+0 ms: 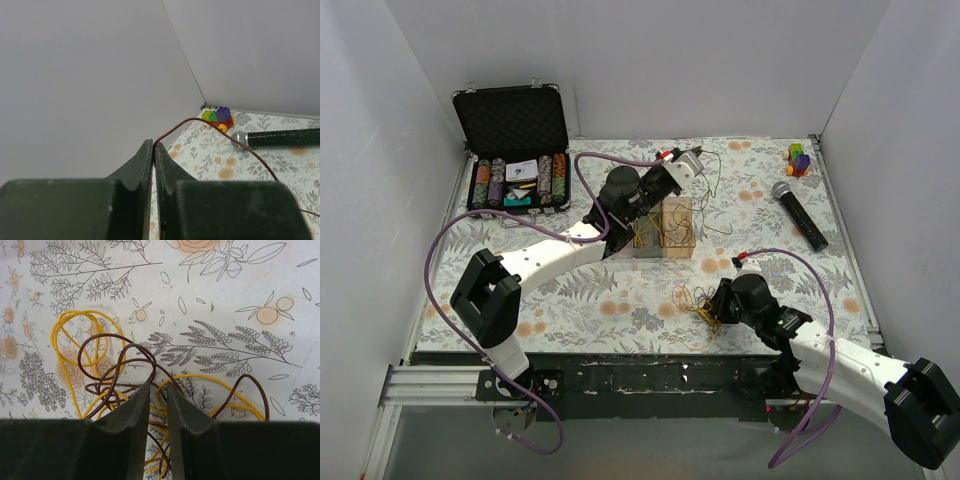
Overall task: Untangle the cables
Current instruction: Place the cable in the bin.
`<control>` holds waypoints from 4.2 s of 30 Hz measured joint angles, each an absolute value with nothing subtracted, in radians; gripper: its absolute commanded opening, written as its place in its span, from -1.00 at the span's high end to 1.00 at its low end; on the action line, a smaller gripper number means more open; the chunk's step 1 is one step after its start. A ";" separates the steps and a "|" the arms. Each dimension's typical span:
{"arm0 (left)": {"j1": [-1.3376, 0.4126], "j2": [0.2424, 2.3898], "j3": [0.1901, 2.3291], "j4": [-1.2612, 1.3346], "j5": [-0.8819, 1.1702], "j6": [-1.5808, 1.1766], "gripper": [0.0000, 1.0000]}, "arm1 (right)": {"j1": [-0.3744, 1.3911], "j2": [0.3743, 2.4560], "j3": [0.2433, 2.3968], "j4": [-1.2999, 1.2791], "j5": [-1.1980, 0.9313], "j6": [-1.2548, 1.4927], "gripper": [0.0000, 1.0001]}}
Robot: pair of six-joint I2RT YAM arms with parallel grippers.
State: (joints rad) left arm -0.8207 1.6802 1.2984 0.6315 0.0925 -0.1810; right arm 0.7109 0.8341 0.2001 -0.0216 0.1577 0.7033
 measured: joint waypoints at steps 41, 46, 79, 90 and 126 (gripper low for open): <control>-0.722 1.621 1.011 0.637 0.063 -0.032 1.00 | 0.711 0.863 0.200 0.012 0.154 0.706 0.43; -0.732 1.622 1.006 0.632 0.094 -0.018 1.00 | 0.711 0.864 0.200 0.020 0.154 0.706 0.43; -0.836 1.715 1.050 0.627 0.144 0.009 1.00 | 0.711 0.863 0.196 0.026 0.155 0.703 0.43; -0.761 1.715 0.934 0.598 0.111 0.030 1.00 | 0.711 0.850 0.185 0.033 0.156 0.704 0.43; -0.793 1.945 1.111 0.492 -0.039 0.267 0.79 | 0.710 0.828 0.179 0.022 0.143 0.704 0.42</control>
